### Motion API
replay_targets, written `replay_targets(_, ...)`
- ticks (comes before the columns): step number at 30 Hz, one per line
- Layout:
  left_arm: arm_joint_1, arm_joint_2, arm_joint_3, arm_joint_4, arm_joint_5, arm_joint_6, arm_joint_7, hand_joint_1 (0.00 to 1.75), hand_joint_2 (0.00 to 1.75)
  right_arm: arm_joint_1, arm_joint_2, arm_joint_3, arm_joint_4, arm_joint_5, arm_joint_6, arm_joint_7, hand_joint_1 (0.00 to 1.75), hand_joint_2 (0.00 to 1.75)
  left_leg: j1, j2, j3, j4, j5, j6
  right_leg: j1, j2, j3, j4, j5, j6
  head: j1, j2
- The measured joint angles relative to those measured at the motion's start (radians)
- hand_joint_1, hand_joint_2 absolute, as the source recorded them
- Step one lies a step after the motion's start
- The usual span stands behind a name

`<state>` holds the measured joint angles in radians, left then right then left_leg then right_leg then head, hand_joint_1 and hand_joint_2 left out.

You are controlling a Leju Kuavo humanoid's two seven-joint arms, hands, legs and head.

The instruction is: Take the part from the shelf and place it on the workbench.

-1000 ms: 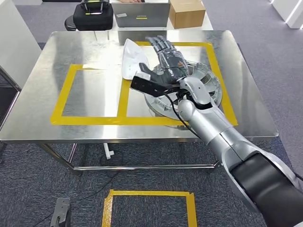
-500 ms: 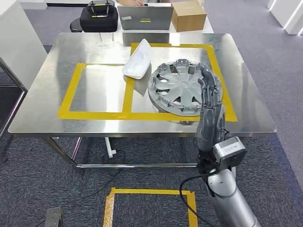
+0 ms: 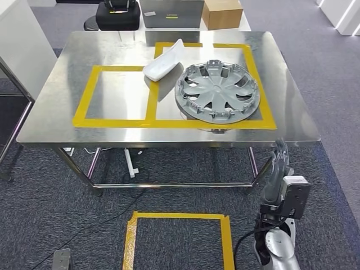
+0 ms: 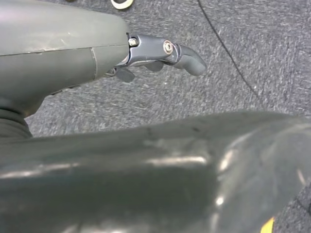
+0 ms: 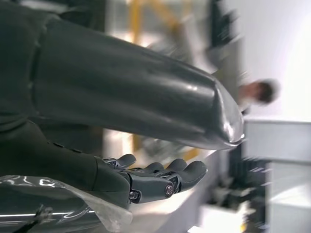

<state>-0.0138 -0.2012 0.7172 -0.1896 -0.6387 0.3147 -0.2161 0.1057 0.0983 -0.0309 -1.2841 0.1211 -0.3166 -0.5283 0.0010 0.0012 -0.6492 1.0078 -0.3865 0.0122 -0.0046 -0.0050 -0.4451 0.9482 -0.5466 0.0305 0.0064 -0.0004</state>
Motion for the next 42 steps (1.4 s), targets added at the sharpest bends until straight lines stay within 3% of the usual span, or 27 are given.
replay_targets(1,0.002,-0.002,0.002,0.000,-0.004,0.001,0.000,0.00,0.00,0.001,0.011,-0.034,0.064,0.017,-0.013,-0.018,0.00,0.00,0.000,-0.001,-0.006,0.003,-0.009,-0.006,-0.002,-0.001,-0.008,-0.003,0.011,-0.006,0.000,0.000)
replay_targets(2,0.004,-0.003,0.005,0.000,-0.007,0.001,0.000,0.00,0.00,-0.001,0.021,-0.067,0.126,0.033,-0.024,-0.037,0.00,0.00,0.001,-0.002,-0.015,0.023,-0.037,-0.012,-0.005,-0.004,-0.017,-0.006,0.023,-0.012,-0.002,0.000)
replay_targets(5,0.006,-0.005,0.011,0.000,-0.018,0.002,0.000,0.00,0.00,-0.013,0.043,-0.148,0.290,0.065,-0.027,-0.064,0.00,0.00,0.005,-0.002,-0.058,0.194,-0.178,-0.027,-0.007,-0.007,-0.055,-0.002,0.053,-0.023,-0.007,0.000)
replay_targets(6,0.007,-0.006,0.012,0.000,-0.023,0.002,0.002,0.00,0.00,-0.020,0.047,-0.170,0.341,0.069,-0.015,-0.062,0.00,0.00,0.006,-0.002,-0.063,0.249,-0.200,-0.030,-0.006,-0.007,-0.070,0.002,0.062,-0.023,-0.007,0.000)
replay_targets(7,0.007,-0.006,0.013,0.000,-0.029,0.002,0.004,0.00,0.00,-0.030,0.048,-0.192,0.401,0.075,-0.001,-0.055,0.00,0.00,0.006,-0.002,-0.055,0.273,-0.199,-0.031,-0.006,-0.007,-0.084,0.007,0.068,-0.023,-0.007,0.000)
replay_targets(8,0.007,-0.006,0.014,0.000,-0.035,0.001,0.006,0.00,0.00,-0.041,0.049,-0.213,0.467,0.088,0.008,-0.046,0.00,0.00,0.006,-0.002,-0.029,0.258,-0.180,-0.030,-0.006,-0.007,-0.097,0.012,0.074,-0.022,-0.008,0.000)
replay_targets(10,0.007,-0.006,0.017,0.000,-0.045,-0.001,0.009,0.00,0.00,-0.060,0.049,-0.249,0.607,0.129,0.003,-0.026,0.00,0.00,0.003,-0.004,0.062,0.133,-0.133,-0.019,-0.005,-0.007,-0.116,0.021,0.080,-0.019,-0.007,0.000)
replay_targets(12,0.008,-0.006,0.020,0.000,-0.050,-0.002,0.010,0.00,0.00,-0.071,0.047,-0.270,0.731,0.158,-0.003,-0.002,0.00,0.00,-0.003,-0.005,0.138,0.001,-0.122,-0.007,-0.004,-0.009,-0.129,0.027,0.088,-0.012,-0.007,0.000)
replay_targets(13,0.009,-0.005,0.021,0.000,-0.052,-0.002,0.010,0.00,0.00,-0.073,0.046,-0.278,0.784,0.165,-0.002,0.007,0.00,0.00,-0.006,-0.006,0.152,-0.033,-0.127,-0.002,-0.005,-0.011,-0.137,0.028,0.094,-0.007,-0.007,0.000)
replay_targets(16,0.015,-0.008,0.025,0.000,-0.053,-0.002,0.014,0.00,0.00,-0.072,0.043,-0.297,0.897,0.173,0.000,0.020,0.00,0.00,-0.008,-0.005,0.143,-0.060,-0.107,0.012,-0.010,-0.009,-0.165,0.026,0.101,0.010,-0.007,0.000)
replay_targets(18,0.019,-0.009,0.028,0.000,-0.053,-0.002,0.015,0.00,0.00,-0.073,0.038,-0.305,0.947,0.175,0.000,0.023,0.00,0.00,-0.002,0.000,0.138,-0.069,-0.092,0.021,-0.009,0.001,-0.192,0.081,0.043,0.013,-0.004,0.000)
replay_targets(20,0.020,-0.010,0.030,0.000,-0.054,-0.002,0.015,0.00,0.00,-0.074,0.033,-0.311,0.984,0.176,0.000,0.025,0.00,0.00,-0.001,0.005,0.137,-0.063,-0.090,0.025,-0.008,0.008,-0.225,0.219,-0.043,0.013,-0.001,0.000)
replay_targets(21,0.019,-0.011,0.030,0.000,-0.055,-0.002,0.015,0.00,0.00,-0.076,0.031,-0.314,0.997,0.176,0.000,0.026,0.00,0.00,-0.001,0.006,0.135,-0.056,-0.091,0.025,-0.008,0.009,-0.237,0.280,-0.066,0.015,-0.001,0.000)
replay_targets(22,0.018,-0.012,0.031,0.000,-0.055,-0.002,0.015,0.00,0.00,-0.078,0.029,-0.316,1.008,0.176,0.000,0.027,0.00,0.00,0.000,0.007,0.130,-0.048,-0.092,0.026,-0.009,0.009,-0.238,0.315,-0.070,0.020,-0.001,0.000)
replay_targets(23,0.015,-0.012,0.031,0.000,-0.055,-0.002,0.015,0.00,0.00,-0.082,0.027,-0.318,1.016,0.176,0.000,0.028,0.00,0.00,0.003,0.008,0.123,-0.038,-0.093,0.025,-0.012,0.008,-0.224,0.307,-0.053,0.026,-0.001,0.000)
replay_targets(24,0.013,-0.013,0.032,0.000,-0.055,-0.002,0.015,0.00,0.00,-0.086,0.025,-0.319,1.021,0.176,0.000,0.028,0.00,0.00,0.006,0.007,0.114,-0.027,-0.094,0.024,-0.015,0.007,-0.195,0.262,-0.025,0.034,-0.001,0.000)
replay_targets(26,0.008,-0.013,0.033,0.000,-0.056,-0.002,0.015,0.00,0.00,-0.100,0.023,-0.320,1.029,0.176,0.004,0.038,0.00,0.00,0.009,0.006,0.092,0.000,-0.098,0.015,-0.021,0.007,-0.121,0.133,0.011,0.046,0.002,0.000)
replay_targets(28,0.005,-0.013,0.034,0.000,-0.060,-0.002,0.015,0.00,0.00,-0.112,0.023,-0.323,1.039,0.174,0.018,0.086,0.00,0.00,0.007,0.004,0.075,0.021,-0.097,0.002,-0.021,0.011,-0.087,0.073,0.016,0.043,0.005,0.000)
replay_targets(31,0.006,-0.013,0.035,0.000,-0.071,-0.003,0.017,0.00,0.00,-0.111,0.023,-0.332,1.059,0.183,0.061,0.251,0.00,0.00,0.009,0.003,0.060,0.035,-0.096,-0.015,-0.018,0.009,-0.101,0.080,0.028,0.019,0.005,0.000)
replay_targets(32,0.005,-0.013,0.036,0.000,-0.078,-0.002,0.017,0.00,0.00,-0.109,0.022,-0.333,1.065,0.192,0.082,0.328,0.00,0.00,0.010,0.003,0.053,0.050,-0.119,-0.020,-0.018,0.006,-0.110,0.080,0.036,0.007,0.004,0.000)
replay_targets(34,0.002,-0.013,0.036,0.000,-0.098,0.000,0.012,0.00,0.00,-0.107,0.022,-0.334,1.076,0.211,0.139,0.490,0.00,0.00,0.011,0.003,0.032,0.130,-0.209,-0.027,-0.016,0.003,-0.132,0.079,0.054,-0.015,0.002,0.000)
replay_targets(36,-0.004,-0.013,0.036,0.000,-0.122,0.002,0.002,0.00,0.00,-0.106,0.024,-0.333,1.084,0.225,0.217,0.631,0.00,0.00,0.011,0.002,0.017,0.246,-0.287,-0.029,-0.010,0.000,-0.157,0.080,0.073,-0.025,0.001,0.000)
replay_targets(37,-0.008,-0.012,0.035,0.000,-0.135,0.001,0.000,0.00,0.00,-0.106,0.025,-0.331,1.087,0.233,0.252,0.682,0.00,0.00,0.011,0.002,0.021,0.284,-0.294,-0.026,-0.006,-0.001,-0.173,0.081,0.085,-0.027,0.002,0.000)
replay_targets(39,-0.016,-0.012,0.031,0.000,-0.157,-0.003,0.004,0.00,0.00,-0.107,0.028,-0.324,1.091,0.256,0.284,0.732,0.00,0.00,0.007,0.002,0.068,0.270,-0.244,-0.015,0.002,-0.001,-0.203,0.083,0.109,-0.029,0.002,0.000)
replay_targets(40,-0.020,-0.012,0.028,0.000,-0.167,-0.005,0.009,0.00,0.00,-0.109,0.030,-0.317,1.092,0.277,0.282,0.744,0.00,0.00,0.004,0.002,0.112,0.217,-0.212,-0.006,0.005,-0.001,-0.217,0.083,0.121,-0.030,0.002,0.000)
replay_targets(42,-0.028,-0.010,0.020,0.000,-0.182,-0.006,0.017,0.00,0.00,-0.115,0.030,-0.293,1.092,0.329,0.267,0.769,0.00,0.00,-0.006,0.002,0.218,0.060,-0.201,0.012,0.009,0.000,-0.236,0.082,0.147,-0.027,0.003,0.000)
